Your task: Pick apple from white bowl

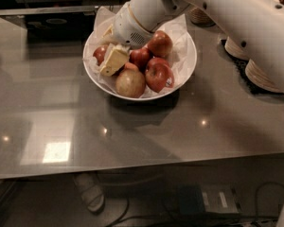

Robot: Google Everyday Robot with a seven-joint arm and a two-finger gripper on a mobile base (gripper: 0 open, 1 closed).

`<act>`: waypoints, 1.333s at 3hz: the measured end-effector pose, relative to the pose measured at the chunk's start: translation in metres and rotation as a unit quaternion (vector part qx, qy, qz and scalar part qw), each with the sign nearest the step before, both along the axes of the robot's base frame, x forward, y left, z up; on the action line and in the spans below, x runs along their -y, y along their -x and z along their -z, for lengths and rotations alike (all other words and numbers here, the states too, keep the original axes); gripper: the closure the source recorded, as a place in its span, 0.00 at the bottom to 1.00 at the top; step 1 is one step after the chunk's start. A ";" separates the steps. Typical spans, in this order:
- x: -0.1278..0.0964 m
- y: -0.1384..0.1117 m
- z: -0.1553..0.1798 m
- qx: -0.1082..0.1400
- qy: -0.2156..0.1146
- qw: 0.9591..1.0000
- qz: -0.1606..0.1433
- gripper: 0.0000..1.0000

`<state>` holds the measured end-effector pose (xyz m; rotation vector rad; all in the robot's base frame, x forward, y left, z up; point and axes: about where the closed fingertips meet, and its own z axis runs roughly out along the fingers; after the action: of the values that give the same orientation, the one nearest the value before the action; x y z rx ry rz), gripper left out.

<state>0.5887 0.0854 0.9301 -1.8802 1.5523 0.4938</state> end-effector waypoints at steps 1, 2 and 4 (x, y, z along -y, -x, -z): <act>0.005 0.000 -0.008 0.006 -0.007 1.000 0.001 1.00; 0.016 0.004 -0.017 0.012 -0.007 1.000 0.005 1.00; 0.085 0.029 -0.074 0.061 0.029 0.996 0.049 1.00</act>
Offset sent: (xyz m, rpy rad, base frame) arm -0.0190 -0.0783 0.0742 0.0150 -0.0949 -0.0558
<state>0.5593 0.0000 1.0039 -1.8320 1.5839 0.2868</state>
